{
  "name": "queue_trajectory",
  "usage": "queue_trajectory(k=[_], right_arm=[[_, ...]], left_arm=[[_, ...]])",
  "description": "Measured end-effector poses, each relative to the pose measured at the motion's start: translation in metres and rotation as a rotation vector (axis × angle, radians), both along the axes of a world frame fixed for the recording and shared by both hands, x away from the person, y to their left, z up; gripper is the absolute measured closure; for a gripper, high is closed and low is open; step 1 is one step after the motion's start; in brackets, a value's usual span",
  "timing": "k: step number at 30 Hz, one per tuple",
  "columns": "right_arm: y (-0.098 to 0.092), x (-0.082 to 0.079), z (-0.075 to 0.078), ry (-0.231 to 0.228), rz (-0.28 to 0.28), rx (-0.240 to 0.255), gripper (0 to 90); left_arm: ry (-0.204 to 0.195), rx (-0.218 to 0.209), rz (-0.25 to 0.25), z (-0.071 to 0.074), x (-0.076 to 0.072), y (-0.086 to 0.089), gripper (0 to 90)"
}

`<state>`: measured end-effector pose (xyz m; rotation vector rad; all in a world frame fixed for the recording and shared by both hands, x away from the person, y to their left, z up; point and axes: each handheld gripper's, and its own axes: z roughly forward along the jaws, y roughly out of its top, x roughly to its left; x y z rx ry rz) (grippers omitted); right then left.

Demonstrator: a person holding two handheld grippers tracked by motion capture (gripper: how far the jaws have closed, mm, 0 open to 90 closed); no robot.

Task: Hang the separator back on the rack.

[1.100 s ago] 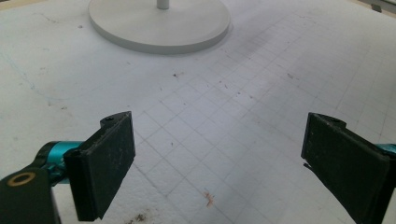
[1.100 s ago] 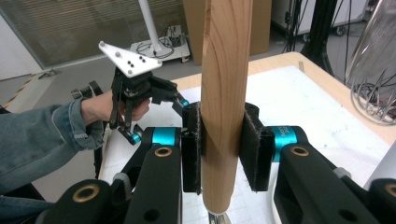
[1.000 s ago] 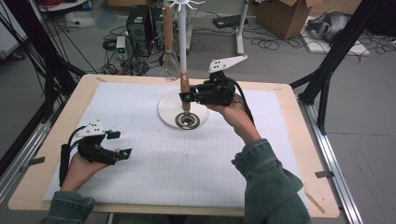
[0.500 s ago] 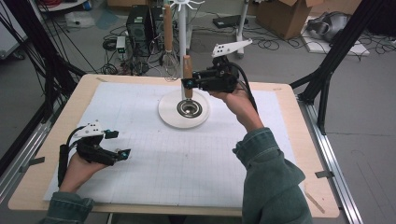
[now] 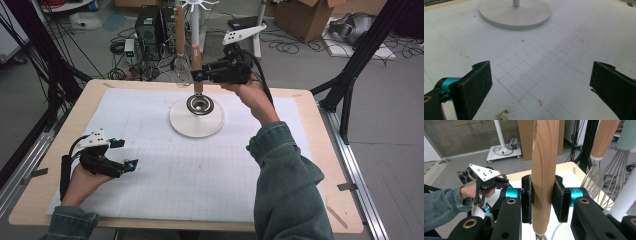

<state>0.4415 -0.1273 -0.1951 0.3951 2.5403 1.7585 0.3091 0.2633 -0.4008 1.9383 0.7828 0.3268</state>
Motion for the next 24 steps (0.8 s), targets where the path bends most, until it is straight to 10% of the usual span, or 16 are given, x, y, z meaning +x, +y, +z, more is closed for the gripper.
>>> queue_trajectory(k=[24], right_arm=[[0.02,0.032,0.048,-0.04,-0.048,-0.005,72.1]], left_arm=[[-0.005,0.011,0.005,0.001,0.0,0.003,1.7]])
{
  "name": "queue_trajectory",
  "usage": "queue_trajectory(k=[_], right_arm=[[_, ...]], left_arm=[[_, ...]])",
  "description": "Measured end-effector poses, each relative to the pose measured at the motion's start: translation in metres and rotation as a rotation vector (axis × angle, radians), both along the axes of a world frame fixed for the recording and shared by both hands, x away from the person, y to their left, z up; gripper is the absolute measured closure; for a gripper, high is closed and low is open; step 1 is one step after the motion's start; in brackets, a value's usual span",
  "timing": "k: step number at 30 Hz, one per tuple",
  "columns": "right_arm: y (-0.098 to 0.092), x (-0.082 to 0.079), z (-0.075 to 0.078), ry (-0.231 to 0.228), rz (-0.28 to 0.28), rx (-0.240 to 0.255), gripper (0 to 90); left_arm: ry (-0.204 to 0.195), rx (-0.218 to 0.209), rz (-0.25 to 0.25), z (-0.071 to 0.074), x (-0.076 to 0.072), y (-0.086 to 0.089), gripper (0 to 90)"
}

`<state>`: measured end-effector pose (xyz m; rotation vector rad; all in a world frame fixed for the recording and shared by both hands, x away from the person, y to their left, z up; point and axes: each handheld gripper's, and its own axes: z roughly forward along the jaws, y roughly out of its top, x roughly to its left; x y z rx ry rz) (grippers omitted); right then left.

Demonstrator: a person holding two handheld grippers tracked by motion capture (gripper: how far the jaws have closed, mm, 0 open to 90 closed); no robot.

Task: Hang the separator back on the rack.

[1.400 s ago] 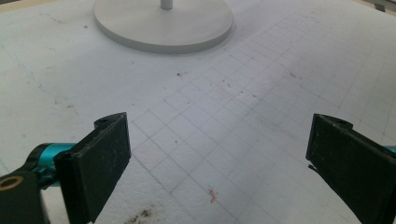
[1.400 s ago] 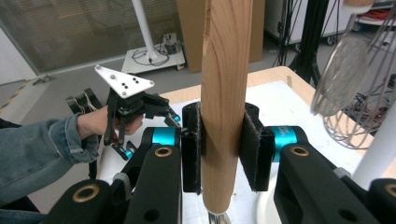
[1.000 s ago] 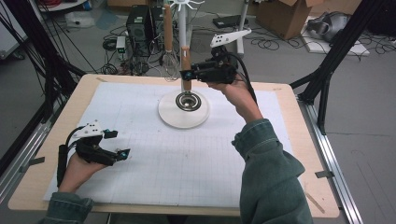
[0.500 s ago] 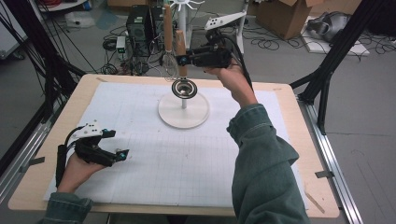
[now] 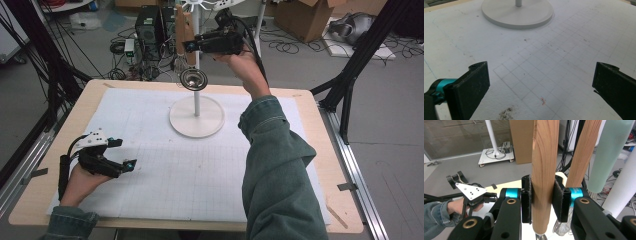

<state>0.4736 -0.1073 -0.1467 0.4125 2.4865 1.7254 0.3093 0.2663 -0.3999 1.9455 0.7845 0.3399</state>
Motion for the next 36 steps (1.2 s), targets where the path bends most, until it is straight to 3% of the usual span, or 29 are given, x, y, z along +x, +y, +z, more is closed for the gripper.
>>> queue_trajectory(k=[14,27,36], right_arm=[[-0.004,0.012,0.001,0.011,-0.038,-0.003,72.1],[-0.001,0.021,0.002,0.026,-0.058,-0.009,72.0],[-0.005,0.025,-0.007,0.044,-0.104,0.03,71.6]], left_arm=[[-0.004,0.025,-0.008,0.0,0.0,-0.002,1.7],[-0.005,0.021,-0.009,0.0,0.0,-0.004,1.7],[-0.009,0.018,-0.008,0.001,-0.001,-0.002,1.7]])
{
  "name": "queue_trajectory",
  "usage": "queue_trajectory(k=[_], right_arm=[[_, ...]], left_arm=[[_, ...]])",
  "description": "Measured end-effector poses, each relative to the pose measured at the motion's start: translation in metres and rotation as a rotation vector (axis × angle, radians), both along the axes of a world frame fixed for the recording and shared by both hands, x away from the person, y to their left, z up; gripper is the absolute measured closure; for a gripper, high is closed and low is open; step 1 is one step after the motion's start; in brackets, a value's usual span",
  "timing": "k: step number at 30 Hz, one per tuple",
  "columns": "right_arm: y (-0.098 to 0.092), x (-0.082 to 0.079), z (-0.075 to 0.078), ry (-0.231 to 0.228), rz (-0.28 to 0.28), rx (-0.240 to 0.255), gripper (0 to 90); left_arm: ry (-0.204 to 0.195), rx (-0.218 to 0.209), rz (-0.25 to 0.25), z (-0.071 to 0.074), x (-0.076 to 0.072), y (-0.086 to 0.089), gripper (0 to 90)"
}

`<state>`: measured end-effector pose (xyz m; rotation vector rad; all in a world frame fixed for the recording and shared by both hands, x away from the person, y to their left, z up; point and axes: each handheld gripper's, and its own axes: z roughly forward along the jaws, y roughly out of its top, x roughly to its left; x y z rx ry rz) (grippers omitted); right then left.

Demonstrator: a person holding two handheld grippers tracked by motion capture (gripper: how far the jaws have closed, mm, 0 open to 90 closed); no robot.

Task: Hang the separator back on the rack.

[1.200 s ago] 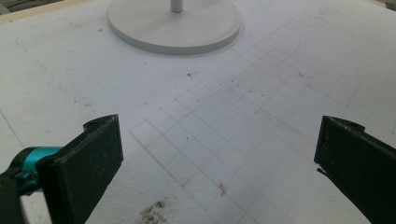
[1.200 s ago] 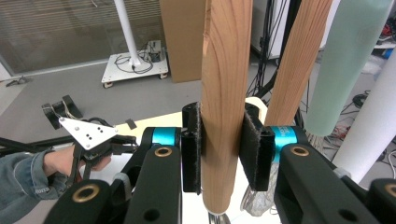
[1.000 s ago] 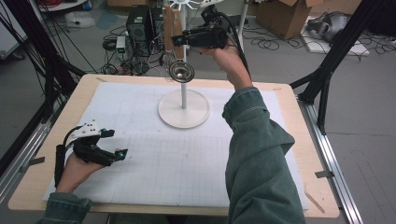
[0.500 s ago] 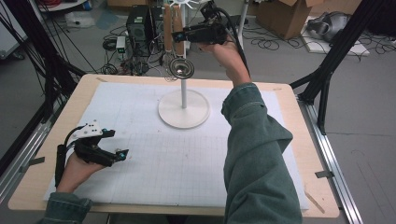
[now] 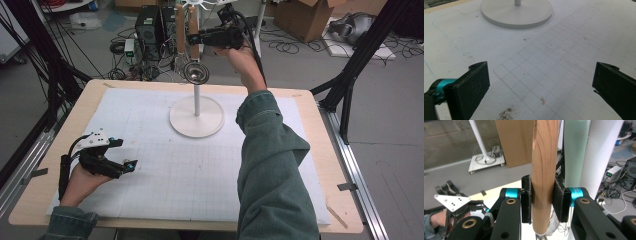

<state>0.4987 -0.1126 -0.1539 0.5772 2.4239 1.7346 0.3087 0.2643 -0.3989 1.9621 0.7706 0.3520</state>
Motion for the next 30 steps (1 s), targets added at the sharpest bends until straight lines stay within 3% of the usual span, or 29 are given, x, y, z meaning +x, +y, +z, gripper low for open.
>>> queue_trajectory(k=[6,13,18,30], right_arm=[[0.0,-0.004,-0.002,-0.017,-0.021,0.013,69.7],[-0.008,-0.012,-0.006,-0.019,-0.052,0.043,53.4],[-0.023,-0.023,-0.011,-0.031,-0.103,0.072,39.9],[-0.051,-0.047,-0.032,-0.04,-0.152,0.086,31.8]], left_arm=[[0.005,-0.001,0.003,-0.001,0.0,0.0,1.7],[0.004,-0.004,0.005,-0.001,0.0,0.001,1.7],[0.007,-0.002,0.007,-0.002,0.001,0.001,1.7],[0.007,-0.017,0.0,0.0,0.0,-0.001,1.7]])
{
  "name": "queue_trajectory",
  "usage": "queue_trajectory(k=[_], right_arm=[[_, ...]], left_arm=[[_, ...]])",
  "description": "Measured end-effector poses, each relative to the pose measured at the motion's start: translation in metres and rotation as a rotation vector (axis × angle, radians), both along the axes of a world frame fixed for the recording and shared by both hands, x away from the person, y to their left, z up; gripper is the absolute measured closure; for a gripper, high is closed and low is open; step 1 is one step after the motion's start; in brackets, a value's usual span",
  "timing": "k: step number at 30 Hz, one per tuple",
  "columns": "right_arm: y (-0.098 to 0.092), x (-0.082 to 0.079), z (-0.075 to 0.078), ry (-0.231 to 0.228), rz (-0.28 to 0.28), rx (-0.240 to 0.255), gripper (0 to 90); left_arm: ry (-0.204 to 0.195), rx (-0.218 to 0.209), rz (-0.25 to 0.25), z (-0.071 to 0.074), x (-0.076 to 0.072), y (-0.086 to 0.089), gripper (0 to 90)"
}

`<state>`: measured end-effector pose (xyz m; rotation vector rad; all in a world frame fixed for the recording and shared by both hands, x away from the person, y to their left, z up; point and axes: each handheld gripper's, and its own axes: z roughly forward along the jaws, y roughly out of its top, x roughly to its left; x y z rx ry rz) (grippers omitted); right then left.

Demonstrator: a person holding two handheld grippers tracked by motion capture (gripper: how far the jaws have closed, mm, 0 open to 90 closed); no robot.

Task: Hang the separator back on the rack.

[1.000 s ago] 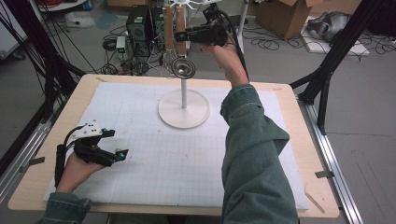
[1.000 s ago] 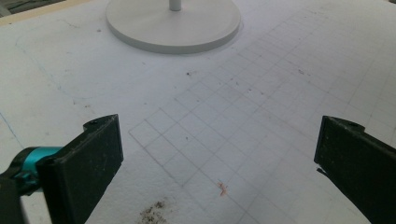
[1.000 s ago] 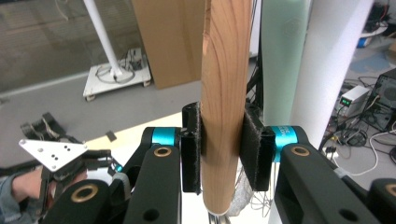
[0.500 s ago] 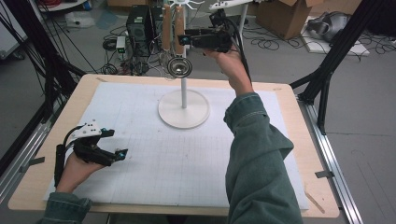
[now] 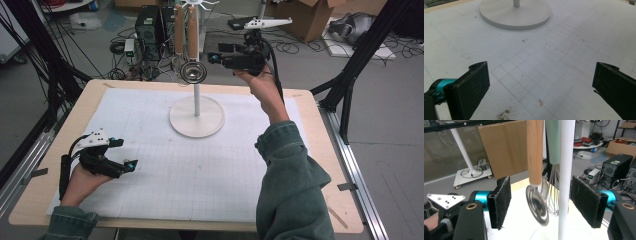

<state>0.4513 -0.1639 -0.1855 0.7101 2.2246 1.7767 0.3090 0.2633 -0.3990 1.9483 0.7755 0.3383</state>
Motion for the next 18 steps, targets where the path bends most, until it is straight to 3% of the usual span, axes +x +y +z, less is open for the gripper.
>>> queue_trajectory(k=[7,15,18], right_arm=[[-0.011,-0.016,-0.019,-0.01,-0.01,0.002,30.9],[-0.023,-0.024,-0.038,0.002,-0.041,0.0,28.9],[-0.027,-0.025,-0.045,0.02,-0.055,0.002,23.9]], left_arm=[[0.005,-0.001,0.003,-0.002,0.001,0.0,1.7],[0.013,0.004,-0.001,-0.004,0.0,-0.002,1.7],[0.014,0.004,-0.001,-0.004,0.0,-0.002,1.7]])
